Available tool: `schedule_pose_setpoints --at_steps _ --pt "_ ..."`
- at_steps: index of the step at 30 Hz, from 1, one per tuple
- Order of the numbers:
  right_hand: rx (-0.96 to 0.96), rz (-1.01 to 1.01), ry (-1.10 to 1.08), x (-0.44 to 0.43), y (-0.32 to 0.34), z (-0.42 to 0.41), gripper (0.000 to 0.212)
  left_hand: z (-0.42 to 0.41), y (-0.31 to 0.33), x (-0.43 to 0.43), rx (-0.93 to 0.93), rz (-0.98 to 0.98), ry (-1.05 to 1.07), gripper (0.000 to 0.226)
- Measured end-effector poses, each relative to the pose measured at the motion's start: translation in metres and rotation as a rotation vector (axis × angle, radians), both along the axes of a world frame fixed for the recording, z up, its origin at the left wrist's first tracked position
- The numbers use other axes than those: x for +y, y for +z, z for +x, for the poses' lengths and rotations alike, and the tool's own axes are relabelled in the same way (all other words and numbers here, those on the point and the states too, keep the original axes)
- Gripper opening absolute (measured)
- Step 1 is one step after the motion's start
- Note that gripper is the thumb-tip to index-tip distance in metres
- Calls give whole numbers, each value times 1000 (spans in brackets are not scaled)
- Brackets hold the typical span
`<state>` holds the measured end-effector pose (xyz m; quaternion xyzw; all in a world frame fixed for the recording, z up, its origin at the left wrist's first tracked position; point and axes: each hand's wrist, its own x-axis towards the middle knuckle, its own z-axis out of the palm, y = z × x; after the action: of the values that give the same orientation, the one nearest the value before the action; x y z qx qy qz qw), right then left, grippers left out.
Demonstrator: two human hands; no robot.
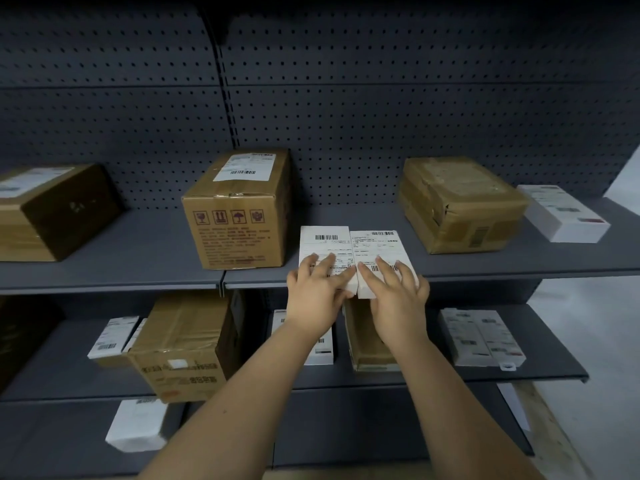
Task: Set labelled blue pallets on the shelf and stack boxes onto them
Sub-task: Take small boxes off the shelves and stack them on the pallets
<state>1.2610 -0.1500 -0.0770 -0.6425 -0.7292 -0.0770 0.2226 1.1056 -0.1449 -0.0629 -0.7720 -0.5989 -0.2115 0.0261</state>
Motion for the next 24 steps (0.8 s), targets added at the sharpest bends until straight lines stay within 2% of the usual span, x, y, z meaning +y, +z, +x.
schedule_pose_setpoints --at_steps 5,10,13,18,24 --pt "49 151 -11 1 25 12 65 6 20 6 7 189 -36 45" --pt "70 336 6 25 97 13 65 2 97 28 18 453 -80 45" --pt "79 392 50 40 141 -6 64 -17 141 41 20 538 -50 45" --pt "108 446 177 51 178 -75 66 -89 167 42 -13 555 68 44" --pt "135 358 389 43 185 -202 61 -218 167 6 35 559 273 41"
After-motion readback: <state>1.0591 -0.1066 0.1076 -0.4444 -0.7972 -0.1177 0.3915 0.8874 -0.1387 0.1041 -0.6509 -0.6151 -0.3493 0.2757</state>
